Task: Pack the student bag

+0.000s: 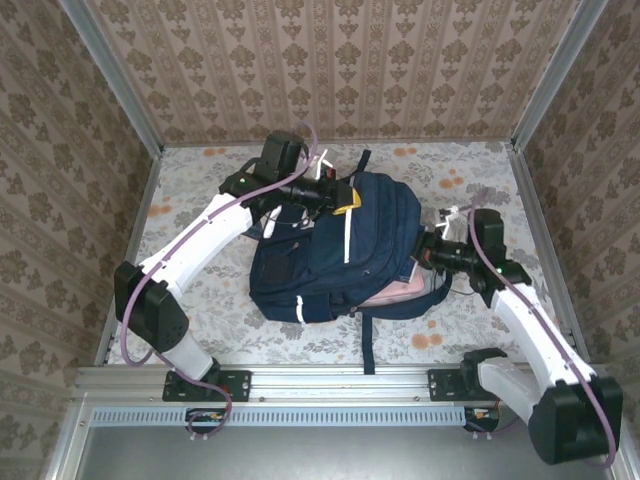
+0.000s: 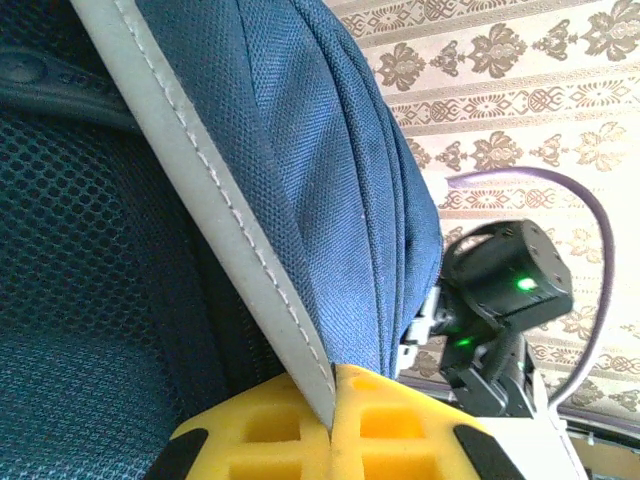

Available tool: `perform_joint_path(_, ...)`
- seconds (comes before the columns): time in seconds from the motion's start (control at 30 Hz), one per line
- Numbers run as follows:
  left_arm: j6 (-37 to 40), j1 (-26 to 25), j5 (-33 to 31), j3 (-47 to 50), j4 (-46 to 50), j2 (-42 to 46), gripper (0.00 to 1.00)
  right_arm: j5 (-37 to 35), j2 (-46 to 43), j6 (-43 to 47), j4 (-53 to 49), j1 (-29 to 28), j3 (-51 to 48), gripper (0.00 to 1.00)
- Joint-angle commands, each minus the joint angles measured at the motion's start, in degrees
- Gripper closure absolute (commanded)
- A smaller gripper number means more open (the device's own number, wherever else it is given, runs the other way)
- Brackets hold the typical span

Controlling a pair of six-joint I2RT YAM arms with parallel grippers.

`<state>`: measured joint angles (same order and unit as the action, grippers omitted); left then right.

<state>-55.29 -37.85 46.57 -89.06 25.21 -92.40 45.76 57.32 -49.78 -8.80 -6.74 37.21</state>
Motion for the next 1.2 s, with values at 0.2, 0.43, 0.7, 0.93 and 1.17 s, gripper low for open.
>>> perform_joint_path(0.2,-1.12,-1.56,4.79,-8.58,-9.75,0.99,1.0,-9.9,20.99,-1.72,10.51,-11.52,9.71,0.53)
perform_joint_path(0.43,-1.16,-1.09,4.45,-8.46,-10.09,0.39,1.0,-27.42,10.88,8.6,-10.13,-8.46,12.36,0.13)
perform_joint_path(0.7,-1.03,-2.94,3.14,-9.47,-11.06,-3.11,1.0,-42.21,-4.03,14.49,-28.9,-0.11,14.19,0.02)
perform_joint_path(0.93,5.7,-10.55,-1.13,-14.19,-2.62,-11.71,0.7,-52.6,-9.59,16.23,-34.37,0.94,19.01,0.0)
perform_joint_path(1.17,16.0,-6.5,-12.21,-12.21,6.43,-7.99,0.43,-51.23,-12.14,18.82,-34.32,1.0,21.07,0.0)
